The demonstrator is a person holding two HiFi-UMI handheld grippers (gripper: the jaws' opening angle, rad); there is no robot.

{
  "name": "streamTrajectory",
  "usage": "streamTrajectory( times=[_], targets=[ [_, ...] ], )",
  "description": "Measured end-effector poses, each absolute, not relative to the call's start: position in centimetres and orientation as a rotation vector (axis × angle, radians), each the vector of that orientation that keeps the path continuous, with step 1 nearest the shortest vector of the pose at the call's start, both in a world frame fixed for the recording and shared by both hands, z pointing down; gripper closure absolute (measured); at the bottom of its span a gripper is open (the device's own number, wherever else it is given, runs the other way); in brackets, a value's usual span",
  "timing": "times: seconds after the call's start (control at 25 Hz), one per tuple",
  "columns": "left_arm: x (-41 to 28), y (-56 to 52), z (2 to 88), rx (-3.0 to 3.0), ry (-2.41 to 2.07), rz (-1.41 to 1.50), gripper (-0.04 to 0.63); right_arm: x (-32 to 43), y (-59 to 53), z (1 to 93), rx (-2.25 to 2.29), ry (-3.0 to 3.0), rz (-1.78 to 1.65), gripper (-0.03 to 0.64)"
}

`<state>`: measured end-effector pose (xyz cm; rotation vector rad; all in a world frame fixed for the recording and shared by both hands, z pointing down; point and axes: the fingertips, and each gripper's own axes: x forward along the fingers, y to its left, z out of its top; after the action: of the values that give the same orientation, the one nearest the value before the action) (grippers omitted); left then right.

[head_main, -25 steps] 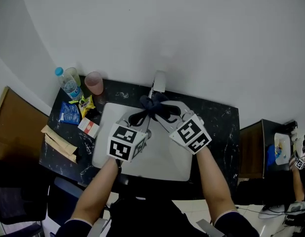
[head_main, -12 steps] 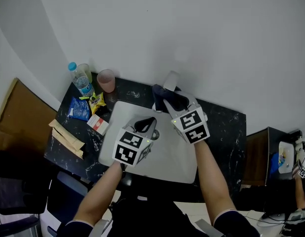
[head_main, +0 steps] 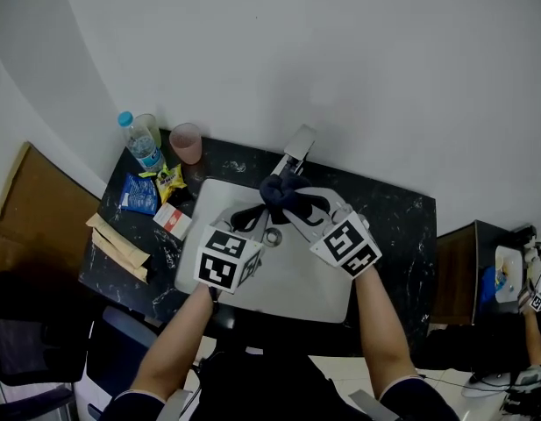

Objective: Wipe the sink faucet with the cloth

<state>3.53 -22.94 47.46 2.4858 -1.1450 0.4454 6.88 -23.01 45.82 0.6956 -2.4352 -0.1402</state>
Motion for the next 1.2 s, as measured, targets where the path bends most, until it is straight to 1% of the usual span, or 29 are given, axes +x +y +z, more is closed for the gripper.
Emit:
streamTrajectory(
  times=[0.2, 0.4, 0.52, 0.76, 0.88, 1.04, 1.2],
  targets=[
    [3.4, -24.2, 46.4, 2.5, -1.191, 0.421, 0.594, 9.9, -23.4, 48.4, 0.777, -2.403, 0.028, 0.497],
    [3.5, -25.3, 45.7, 2.506, -1.274, 0.405, 0.594, 13.0, -27.7, 51.6, 0.947, -2.322, 0.192, 0.497],
    [3.0, -26.2, 45.0, 2.515, -1.377, 0.364, 0.594, 13.0, -30.1, 52.9, 0.983, -2.296, 0.252, 0.497],
    [3.7, -26.7, 44.8, 2.55, -1.345, 0.367, 0.594, 11.6, -32.6, 53.8, 0.982, -2.28, 0.327, 0.497],
    [3.8, -26.7, 44.8, 2.553, -1.343, 0.372, 0.594, 12.0, -32.8, 52.7, 1.039, -2.33, 0.338, 0.497],
    [3.6, -26.9, 44.7, 2.543, -1.375, 0.367, 0.594, 12.3, -33.1, 50.3, 1.065, -2.375, 0.224, 0.497],
    [3.5, -26.8, 44.8, 2.537, -1.371, 0.363, 0.594, 12.1, -33.1, 50.7, 1.06, -2.377, 0.175, 0.497]
  ],
)
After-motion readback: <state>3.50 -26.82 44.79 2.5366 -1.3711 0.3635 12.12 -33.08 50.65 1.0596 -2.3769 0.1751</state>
